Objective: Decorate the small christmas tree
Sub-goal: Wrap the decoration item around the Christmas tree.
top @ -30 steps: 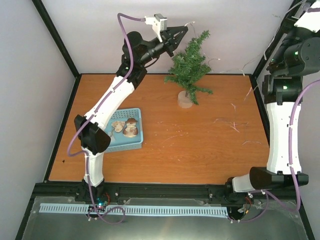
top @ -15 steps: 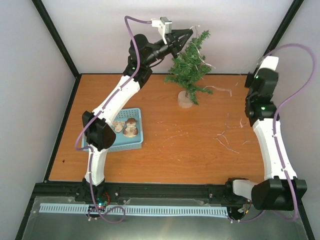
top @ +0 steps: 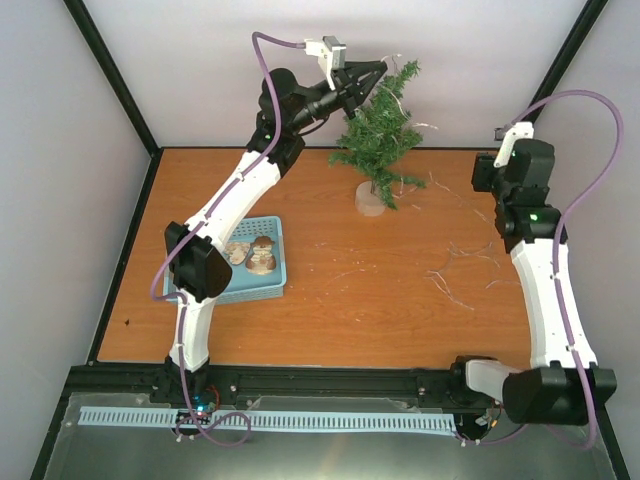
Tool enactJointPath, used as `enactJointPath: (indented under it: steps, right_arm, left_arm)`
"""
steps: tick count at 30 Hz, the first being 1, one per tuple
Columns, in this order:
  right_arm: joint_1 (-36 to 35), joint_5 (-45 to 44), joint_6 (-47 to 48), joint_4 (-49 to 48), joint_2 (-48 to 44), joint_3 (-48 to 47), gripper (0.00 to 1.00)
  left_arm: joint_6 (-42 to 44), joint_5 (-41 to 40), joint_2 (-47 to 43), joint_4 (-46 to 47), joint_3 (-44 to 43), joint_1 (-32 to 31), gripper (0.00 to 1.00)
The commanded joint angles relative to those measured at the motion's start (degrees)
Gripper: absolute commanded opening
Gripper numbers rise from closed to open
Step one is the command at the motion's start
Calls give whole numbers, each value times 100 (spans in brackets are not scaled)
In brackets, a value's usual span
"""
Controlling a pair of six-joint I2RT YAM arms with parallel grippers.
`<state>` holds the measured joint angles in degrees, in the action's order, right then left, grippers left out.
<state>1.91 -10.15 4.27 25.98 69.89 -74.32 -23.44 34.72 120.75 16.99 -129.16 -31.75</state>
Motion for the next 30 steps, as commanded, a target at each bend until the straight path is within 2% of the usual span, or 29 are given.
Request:
enactJointPath:
  steps: [1, 4, 8, 11, 16, 24, 30]
  right_arm:
    - [41, 1694, 293, -212, -432, 33, 60]
    - [40, 2973, 421, -1148, -548, 498, 58]
    - [16, 3988, -91, -2764, -404, 1196, 55]
    - [-129, 4176, -382, -3639, -73, 1296, 52]
    - [-365, 4123, -361, -5153, 457, 1643, 53]
    - [-456, 4190, 276, -5559, 1327, 1779, 48]
    - [-526, 4437, 464, -5671, 1879, 1694, 51]
  left_arm:
    - [85, 25, 38, 192, -162, 37, 1]
    - [35, 23, 62, 282, -167, 37, 1]
    - [-15, 20, 98, 355, -171, 37, 1]
    - [-59, 15, 135, 389, -172, 37, 1]
    - [-186, 16, 207, 561, -189, 37, 1]
    - [-191, -51, 336, 690, -249, 37, 1]
    - [-106, -114, 436, 808, -292, 37, 1]
